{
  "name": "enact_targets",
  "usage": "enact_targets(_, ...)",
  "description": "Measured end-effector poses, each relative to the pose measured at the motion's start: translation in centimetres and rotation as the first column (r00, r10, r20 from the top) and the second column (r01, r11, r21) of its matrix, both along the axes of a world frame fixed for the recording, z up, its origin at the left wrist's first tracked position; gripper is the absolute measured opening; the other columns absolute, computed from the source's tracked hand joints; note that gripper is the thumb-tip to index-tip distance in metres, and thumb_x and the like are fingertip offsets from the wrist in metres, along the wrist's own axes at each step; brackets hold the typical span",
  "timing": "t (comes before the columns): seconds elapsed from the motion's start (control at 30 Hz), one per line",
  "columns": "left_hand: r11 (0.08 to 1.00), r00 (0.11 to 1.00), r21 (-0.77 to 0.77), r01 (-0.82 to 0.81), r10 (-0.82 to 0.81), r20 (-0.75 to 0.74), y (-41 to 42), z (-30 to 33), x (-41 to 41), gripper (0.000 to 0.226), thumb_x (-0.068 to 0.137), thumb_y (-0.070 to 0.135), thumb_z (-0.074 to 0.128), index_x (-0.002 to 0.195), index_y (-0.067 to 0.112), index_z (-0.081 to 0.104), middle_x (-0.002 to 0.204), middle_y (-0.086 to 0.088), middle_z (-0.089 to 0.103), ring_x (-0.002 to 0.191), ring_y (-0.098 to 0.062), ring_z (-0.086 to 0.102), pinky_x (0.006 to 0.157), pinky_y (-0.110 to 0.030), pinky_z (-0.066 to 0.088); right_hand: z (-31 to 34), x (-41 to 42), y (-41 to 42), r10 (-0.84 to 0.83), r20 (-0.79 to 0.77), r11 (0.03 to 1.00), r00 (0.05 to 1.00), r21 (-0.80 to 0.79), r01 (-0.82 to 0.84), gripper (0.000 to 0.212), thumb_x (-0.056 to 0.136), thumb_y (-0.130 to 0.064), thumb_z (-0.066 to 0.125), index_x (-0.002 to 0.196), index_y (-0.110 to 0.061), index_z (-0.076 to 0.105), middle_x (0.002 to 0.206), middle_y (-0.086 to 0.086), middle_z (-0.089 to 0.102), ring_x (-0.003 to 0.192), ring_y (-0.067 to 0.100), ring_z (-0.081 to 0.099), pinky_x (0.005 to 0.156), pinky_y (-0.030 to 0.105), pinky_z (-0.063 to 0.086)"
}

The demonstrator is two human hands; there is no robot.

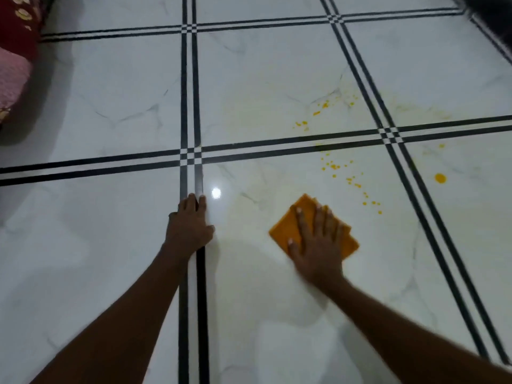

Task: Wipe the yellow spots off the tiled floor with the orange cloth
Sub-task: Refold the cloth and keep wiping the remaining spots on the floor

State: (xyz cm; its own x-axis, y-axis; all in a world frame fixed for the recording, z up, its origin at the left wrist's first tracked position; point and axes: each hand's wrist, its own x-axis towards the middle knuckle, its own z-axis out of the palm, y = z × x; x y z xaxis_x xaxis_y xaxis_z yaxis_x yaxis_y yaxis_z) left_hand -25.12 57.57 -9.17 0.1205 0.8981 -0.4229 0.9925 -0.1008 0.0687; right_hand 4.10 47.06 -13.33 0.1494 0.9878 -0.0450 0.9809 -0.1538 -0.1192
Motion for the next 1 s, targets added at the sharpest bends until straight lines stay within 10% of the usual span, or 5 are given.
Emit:
enact_targets(0.13, 0.995, 1.0, 0.103, 0.003, -0.001, -0.015, 2.0, 2.9, 3.7, 0.08, 0.089, 0.054, 0.059, 0.148, 0.006, 0.037, 0.148, -0.02, 0.043, 0.13, -0.036, 0.049, 0.104, -0.048, 0.047, 0.5, -1.9, -2.6, 0.071, -0.048, 0.987, 0.996, -0.14, -0.078, 0.089, 0.087, -0.061, 0.044, 0.164, -0.028, 0.015, 0.17, 0.021, 0.008, 0.157, 0.046, 0.009, 0.121, 0.069, 0.009)
enact_targets(0.23, 0.978, 0.991, 0.192, 0.082, -0.101, 0.091, 3.8, 2.5, 7.2, 0.086, 0.086, 0.054, 0.065, 0.15, 0.005, 0.036, 0.152, -0.021, 0.04, 0.139, -0.038, 0.039, 0.109, -0.052, 0.039, 0.1, 0.8, 0.7, 0.153, -0.083, 0.983, 0.985, -0.093, -0.161, 0.086, 0.089, -0.066, 0.04, 0.164, -0.034, 0.012, 0.172, 0.015, 0.006, 0.158, 0.04, 0.006, 0.122, 0.067, 0.009)
enact_targets(0.5, 0.979, 0.99, 0.185, 0.09, -0.108, 0.091, 5.2, -1.3, 10.6, 0.095, 0.087, 0.053, 0.065, 0.157, 0.006, 0.019, 0.163, -0.019, 0.017, 0.152, -0.035, 0.014, 0.118, -0.052, 0.022, -0.1, 9.1, 1.4, -0.373, -0.031, 0.926, 0.927, 0.058, 0.374, 0.085, 0.089, -0.06, 0.038, 0.164, -0.03, 0.015, 0.17, 0.019, 0.016, 0.156, 0.043, 0.015, 0.12, 0.067, 0.015)
enact_targets(0.67, 0.966, 0.987, 0.217, 0.138, -0.153, 0.051, 7.4, 0.5, 12.1, 0.096, 0.07, 0.061, 0.077, 0.143, 0.008, 0.042, 0.144, -0.02, 0.044, 0.131, -0.038, 0.043, 0.1, -0.052, 0.042, -0.9, 4.7, 8.3, 0.142, -0.129, 0.988, 0.981, 0.073, -0.133, 0.083, 0.088, -0.061, 0.047, 0.162, -0.033, 0.022, 0.17, 0.015, 0.018, 0.157, 0.041, 0.013, 0.121, 0.067, 0.012)
enact_targets(1.0, 0.957, 0.951, 0.03, 0.288, -0.283, -0.124, 10.5, 0.5, 17.1, 0.127, 0.066, 0.077, 0.068, 0.157, 0.01, 0.01, 0.159, -0.02, 0.018, 0.145, -0.039, 0.02, 0.107, -0.051, 0.041, -0.4, 8.8, 3.1, -0.505, -0.109, 0.855, 0.856, 0.071, 0.513, 0.083, 0.092, -0.06, 0.043, 0.164, -0.028, 0.016, 0.17, 0.019, 0.016, 0.156, 0.043, 0.011, 0.122, 0.066, 0.01)
